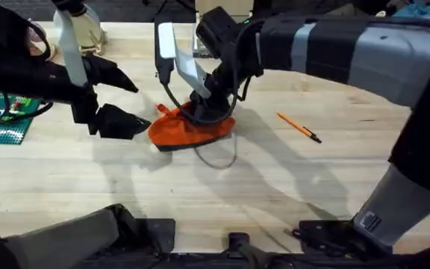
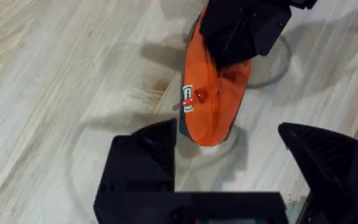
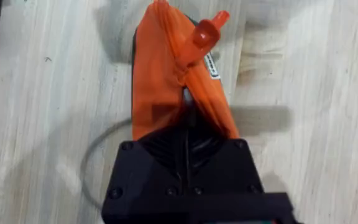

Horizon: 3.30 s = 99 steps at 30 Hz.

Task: Unzip the bag, pick up the pens from the table one at a time and place them inside, then zip the bag closed.

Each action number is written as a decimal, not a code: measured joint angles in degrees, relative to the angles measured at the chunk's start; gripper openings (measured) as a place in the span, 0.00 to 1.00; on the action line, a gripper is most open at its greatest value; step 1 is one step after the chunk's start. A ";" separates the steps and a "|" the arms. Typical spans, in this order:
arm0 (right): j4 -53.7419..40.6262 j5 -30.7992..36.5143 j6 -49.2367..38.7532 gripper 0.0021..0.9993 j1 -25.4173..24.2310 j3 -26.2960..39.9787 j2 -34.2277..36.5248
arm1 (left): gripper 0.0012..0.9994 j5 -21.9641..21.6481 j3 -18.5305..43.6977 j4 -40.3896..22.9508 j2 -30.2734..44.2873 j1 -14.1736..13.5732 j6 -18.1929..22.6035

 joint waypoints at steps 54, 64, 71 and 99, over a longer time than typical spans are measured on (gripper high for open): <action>-18.44 12.03 19.37 1.00 -10.96 0.02 -31.11 | 0.99 0.02 0.00 0.00 0.00 0.00 0.00; -21.76 15.84 20.55 1.00 -15.52 0.02 -39.63 | 0.99 0.00 0.00 0.00 0.00 0.00 0.00; -21.47 16.46 20.65 1.00 -19.42 -3.39 -45.74 | 0.99 0.02 0.00 0.00 0.00 0.00 0.00; -5.70 16.84 21.88 1.00 -36.35 -35.78 -52.64 | 0.99 0.02 0.00 -0.22 0.00 0.00 0.00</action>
